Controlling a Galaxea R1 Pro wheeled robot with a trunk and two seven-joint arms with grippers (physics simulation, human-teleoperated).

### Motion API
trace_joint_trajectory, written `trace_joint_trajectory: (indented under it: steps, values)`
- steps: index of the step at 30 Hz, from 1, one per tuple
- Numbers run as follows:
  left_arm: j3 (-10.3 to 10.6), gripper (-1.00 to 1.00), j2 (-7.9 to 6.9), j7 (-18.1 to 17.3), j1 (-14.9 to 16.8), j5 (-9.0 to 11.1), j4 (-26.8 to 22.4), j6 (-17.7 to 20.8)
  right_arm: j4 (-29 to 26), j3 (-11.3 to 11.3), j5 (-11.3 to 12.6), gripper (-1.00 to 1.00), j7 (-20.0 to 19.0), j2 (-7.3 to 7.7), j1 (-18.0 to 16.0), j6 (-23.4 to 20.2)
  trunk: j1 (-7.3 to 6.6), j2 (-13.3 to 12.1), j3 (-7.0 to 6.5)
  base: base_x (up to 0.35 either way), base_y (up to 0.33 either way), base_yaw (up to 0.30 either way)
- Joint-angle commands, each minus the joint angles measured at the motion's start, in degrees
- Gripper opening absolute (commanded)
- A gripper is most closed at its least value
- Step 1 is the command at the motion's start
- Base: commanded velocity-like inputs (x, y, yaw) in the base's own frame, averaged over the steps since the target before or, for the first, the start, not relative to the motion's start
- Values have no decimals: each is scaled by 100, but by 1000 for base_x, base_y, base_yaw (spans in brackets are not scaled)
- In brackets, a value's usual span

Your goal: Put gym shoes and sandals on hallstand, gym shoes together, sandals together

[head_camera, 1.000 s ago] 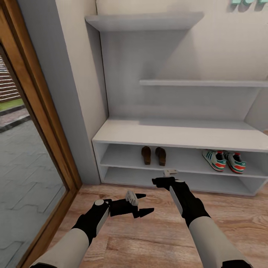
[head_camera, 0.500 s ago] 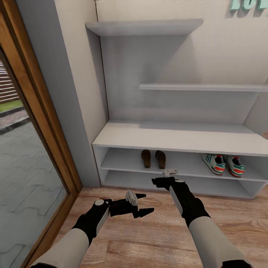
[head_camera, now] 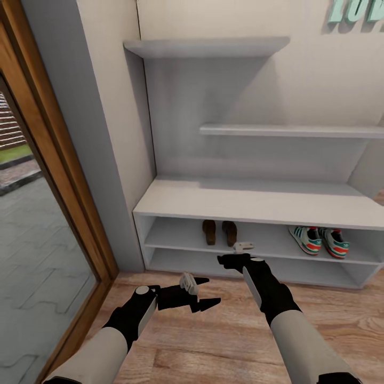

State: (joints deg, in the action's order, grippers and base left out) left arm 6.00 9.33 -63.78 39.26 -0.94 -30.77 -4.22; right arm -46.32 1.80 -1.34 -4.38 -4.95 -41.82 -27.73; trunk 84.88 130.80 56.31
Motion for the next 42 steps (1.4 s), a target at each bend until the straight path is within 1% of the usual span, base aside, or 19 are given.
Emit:
trace_joint_trajectory:
  steps: [1, 4, 8, 15, 31, 42]
  values:
    - [6, 100, -3, -3, 3, -11, 0, -44, -7, -3, -16, 100, -19, -2, -2, -30, -24, -40, -13, 0, 0, 0]
    - [2, 100, -6, -3, 2, -11, 0, -44, 25, -3, -16, 100, -19, -3, -2, -30, -89, -160, -67, 0, 0, 0]
    - [-2, 100, -16, -3, 3, -14, 0, -44, 399, 4, -16, 100, -19, -6, -2, 0, -177, -320, -139, 0, 0, 0]
    - [-2, 100, -19, -3, 6, -11, 0, -44, 524, 0, -8, 100, -19, -6, -2, 13, -331, -601, -265, 0, 0, 0]
    - [-2, 100, -19, -3, 3, -6, 1, -50, 537, -1, -7, 100, -19, -6, -2, 13, -331, -601, -265, -9, 0, 0]
    - [-2, 100, -19, 2, 3, -2, 2, -47, 541, 0, -7, 100, -19, -6, -2, 13, -331, -601, -265, -254, 0, 0]
